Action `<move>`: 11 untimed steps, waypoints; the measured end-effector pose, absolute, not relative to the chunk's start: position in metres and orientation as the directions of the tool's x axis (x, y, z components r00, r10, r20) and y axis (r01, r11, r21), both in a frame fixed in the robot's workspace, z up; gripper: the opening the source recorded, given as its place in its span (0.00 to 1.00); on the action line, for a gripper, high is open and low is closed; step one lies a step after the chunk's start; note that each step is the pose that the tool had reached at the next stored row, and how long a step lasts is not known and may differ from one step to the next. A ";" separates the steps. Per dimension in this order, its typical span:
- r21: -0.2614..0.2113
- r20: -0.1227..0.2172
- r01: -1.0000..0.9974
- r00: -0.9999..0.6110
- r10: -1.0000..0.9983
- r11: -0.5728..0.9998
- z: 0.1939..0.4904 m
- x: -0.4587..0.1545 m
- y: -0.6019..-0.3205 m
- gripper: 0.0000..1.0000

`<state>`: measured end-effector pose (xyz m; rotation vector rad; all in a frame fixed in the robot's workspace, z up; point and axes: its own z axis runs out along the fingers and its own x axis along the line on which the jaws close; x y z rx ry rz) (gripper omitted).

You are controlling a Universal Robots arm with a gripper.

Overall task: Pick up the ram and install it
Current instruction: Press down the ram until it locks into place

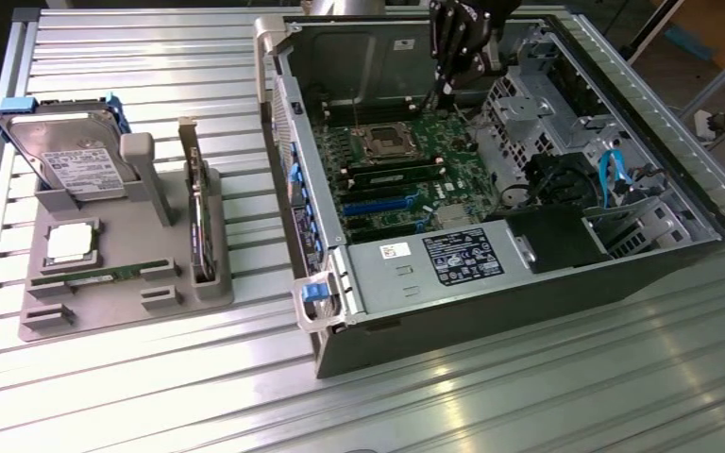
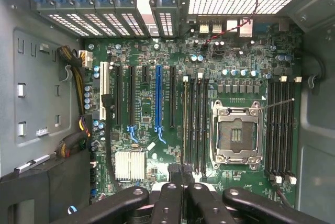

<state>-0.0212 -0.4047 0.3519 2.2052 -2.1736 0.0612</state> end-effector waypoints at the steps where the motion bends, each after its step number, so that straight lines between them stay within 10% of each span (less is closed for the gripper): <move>1: 0.004 0.059 -1.000 0.013 -0.998 -0.013 0.352 -0.021 -0.405 0.11; 11: 0.004 0.059 -0.975 -0.221 -0.973 0.221 0.351 -0.021 -0.405 0.11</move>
